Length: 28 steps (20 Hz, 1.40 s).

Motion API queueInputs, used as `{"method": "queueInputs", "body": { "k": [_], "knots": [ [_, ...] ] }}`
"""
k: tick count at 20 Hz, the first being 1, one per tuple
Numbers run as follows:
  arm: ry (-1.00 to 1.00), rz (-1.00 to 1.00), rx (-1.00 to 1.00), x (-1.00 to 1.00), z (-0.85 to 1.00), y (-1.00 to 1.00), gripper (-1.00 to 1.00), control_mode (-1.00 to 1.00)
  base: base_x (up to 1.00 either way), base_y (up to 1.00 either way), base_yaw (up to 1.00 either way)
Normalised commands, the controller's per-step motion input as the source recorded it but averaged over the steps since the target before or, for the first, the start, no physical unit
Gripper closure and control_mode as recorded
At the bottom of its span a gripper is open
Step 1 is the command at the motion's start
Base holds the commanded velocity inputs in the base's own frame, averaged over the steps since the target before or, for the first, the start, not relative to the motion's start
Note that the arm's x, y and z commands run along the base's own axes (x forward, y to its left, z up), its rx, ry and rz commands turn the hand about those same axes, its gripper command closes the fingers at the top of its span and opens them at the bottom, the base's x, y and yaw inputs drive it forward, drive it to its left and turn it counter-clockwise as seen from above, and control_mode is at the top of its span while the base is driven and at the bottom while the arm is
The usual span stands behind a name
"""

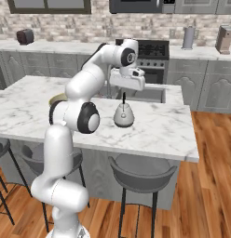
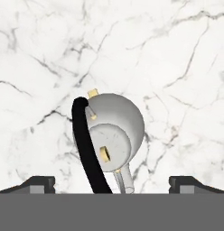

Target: Pick the kettle and bowl and place them in the sink. Then turn on the water.

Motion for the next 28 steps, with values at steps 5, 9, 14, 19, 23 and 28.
{"method": "queueInputs", "body": {
  "k": [5, 9, 14, 19, 23, 28],
  "knots": [
    [0.00, 0.00, -0.01, 0.00, -0.09, 0.13, -1.00, -1.00, 0.00, 0.00, 0.00],
    [0.00, 0.00, -0.01, 0.00, -0.12, 0.03, -1.00, -1.00, 0.00, 0.00, 0.00],
    [0.00, 0.00, 0.00, 0.00, -0.11, -0.02, -1.00, -1.00, 0.00, 0.00, 0.00],
    [0.00, 0.00, 0.00, 0.00, -0.08, -0.03, -1.00, -1.00, 0.00, 0.00, 0.00],
    [0.00, 0.00, 0.00, 0.00, 0.00, 0.00, -1.00, -1.00, 0.00, 0.00, 0.00],
    [0.00, 0.00, 0.00, 0.00, 0.00, 0.00, -1.00, -1.00, 0.00, 0.00, 0.00]
  ]
}}
